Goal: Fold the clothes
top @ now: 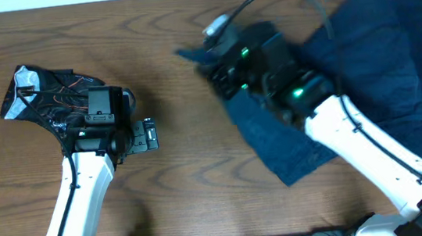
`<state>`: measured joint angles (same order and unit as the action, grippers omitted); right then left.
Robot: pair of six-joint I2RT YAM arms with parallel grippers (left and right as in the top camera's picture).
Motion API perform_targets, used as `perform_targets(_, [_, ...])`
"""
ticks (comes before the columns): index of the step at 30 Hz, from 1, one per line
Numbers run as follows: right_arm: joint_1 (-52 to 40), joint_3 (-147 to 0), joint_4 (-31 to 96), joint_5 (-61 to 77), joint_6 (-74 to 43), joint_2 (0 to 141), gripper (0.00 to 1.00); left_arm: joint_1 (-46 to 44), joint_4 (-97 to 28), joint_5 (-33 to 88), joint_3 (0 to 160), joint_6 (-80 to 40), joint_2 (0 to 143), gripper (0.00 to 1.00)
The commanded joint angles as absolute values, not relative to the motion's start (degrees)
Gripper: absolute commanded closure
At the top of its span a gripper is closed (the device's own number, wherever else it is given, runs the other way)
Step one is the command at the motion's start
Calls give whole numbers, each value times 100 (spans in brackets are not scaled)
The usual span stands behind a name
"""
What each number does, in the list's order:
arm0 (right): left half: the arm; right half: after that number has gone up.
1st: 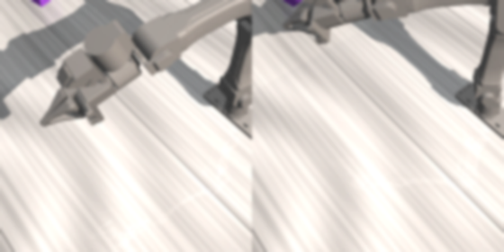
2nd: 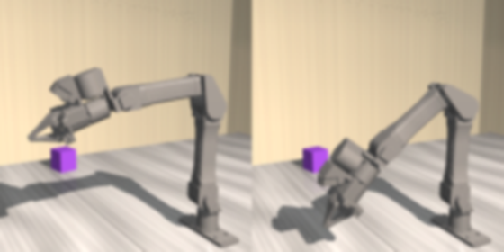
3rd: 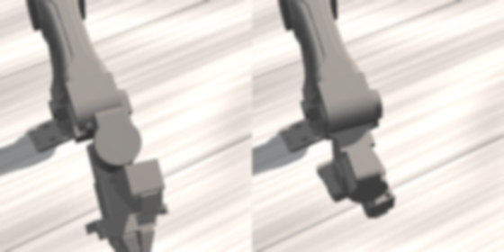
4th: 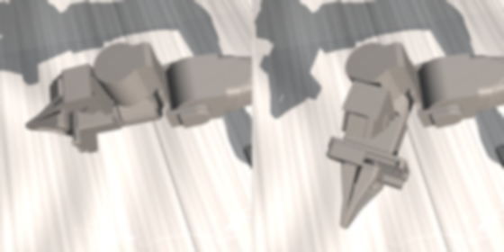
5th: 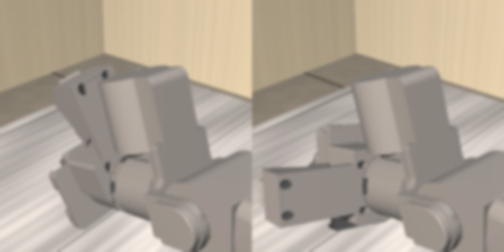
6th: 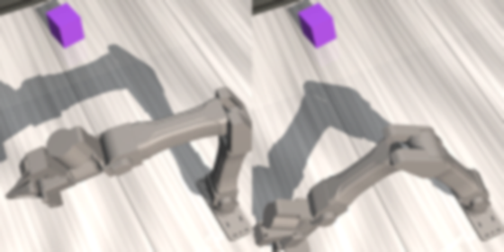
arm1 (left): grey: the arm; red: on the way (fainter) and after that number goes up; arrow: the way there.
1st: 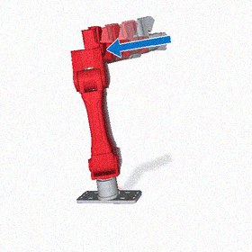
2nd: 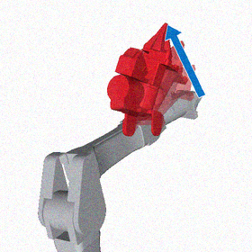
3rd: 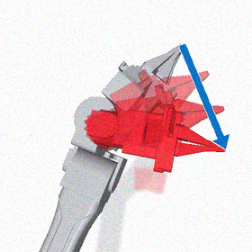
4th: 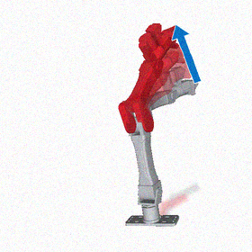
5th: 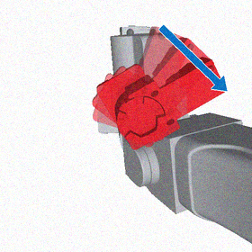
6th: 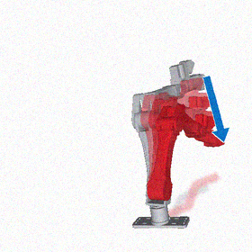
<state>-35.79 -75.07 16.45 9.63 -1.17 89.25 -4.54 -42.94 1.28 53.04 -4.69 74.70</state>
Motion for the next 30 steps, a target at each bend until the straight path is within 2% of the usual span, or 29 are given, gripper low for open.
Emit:
perform_targets(1, [-3627,-7483,1680,84,-193,9107,1,-429,-4276,104,5369,-523,7470,2])
perform_targets(5, [-3444,-7483,2246,-1205,-766,9015,1,-429,-4263,421,5369,-526,7470,2])
perform_targets(9, [-3033,-7483,3242,-2314,-1507,8799,1,-445,-4016,1772,5358,-655,7491,2])
perform_targets(11, [-2685,-7483,3760,-2486,-1730,8672,1,-513,-3708,2390,5284,-1076,7540,2])
perform_targets(14, [-2158,-7483,4348,-2491,-1734,8493,1,-788,-3223,2659,5111,-1732,7723,2])
perform_targets(19, [-1267,-7483,5070,-2488,-1734,8197,1,-1603,-2803,2659,5068,-2696,8379,2])
perform_targets(26, [-154,-7483,5481,-2340,-1734,7961,1,-3024,-2082,2659,5068,-5328,9660,2])
perform_targets(30, [222,-7483,5662,-2287,-1734,7933,1,-3885,-1205,2659,5068,-6475,10390,2])
